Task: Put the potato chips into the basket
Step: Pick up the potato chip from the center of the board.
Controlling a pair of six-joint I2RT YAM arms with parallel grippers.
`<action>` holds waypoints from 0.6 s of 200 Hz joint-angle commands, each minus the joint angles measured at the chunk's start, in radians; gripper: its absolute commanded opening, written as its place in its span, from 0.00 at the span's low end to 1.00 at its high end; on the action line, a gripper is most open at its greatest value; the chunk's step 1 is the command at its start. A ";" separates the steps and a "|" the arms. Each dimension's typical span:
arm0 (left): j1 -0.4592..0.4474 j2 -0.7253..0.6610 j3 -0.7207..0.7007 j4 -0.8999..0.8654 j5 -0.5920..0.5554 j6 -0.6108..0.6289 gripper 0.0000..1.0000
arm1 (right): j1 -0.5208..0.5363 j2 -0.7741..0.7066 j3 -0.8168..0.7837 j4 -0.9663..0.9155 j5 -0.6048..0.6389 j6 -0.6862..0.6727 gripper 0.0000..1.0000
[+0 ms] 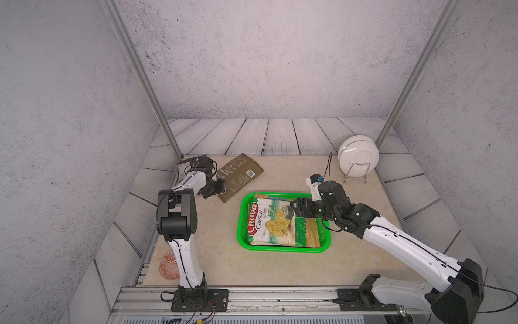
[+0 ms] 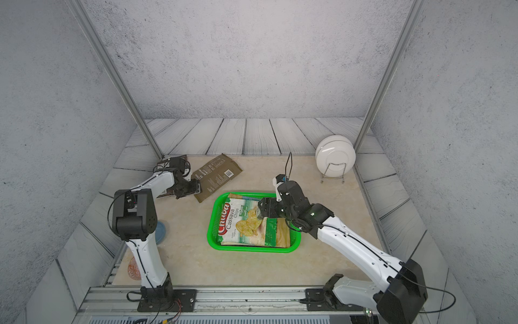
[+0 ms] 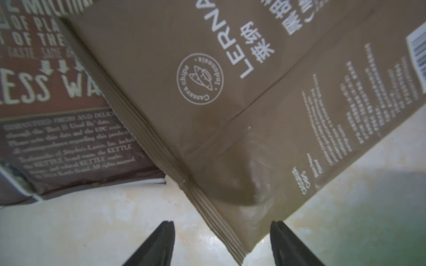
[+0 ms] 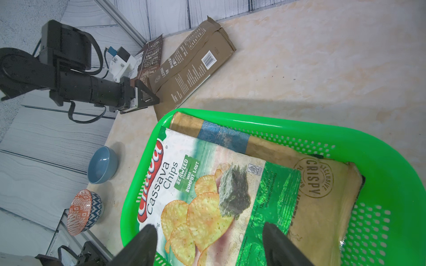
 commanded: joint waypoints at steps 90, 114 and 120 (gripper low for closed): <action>0.010 0.171 0.193 -0.068 0.083 -0.050 0.72 | -0.002 -0.060 -0.014 -0.010 0.009 0.032 0.74; 0.014 0.177 0.199 -0.067 0.098 -0.056 0.61 | -0.002 -0.065 -0.009 -0.013 0.005 0.040 0.74; 0.014 0.175 0.196 -0.067 0.100 -0.055 0.56 | -0.002 -0.067 -0.009 -0.013 0.003 0.041 0.74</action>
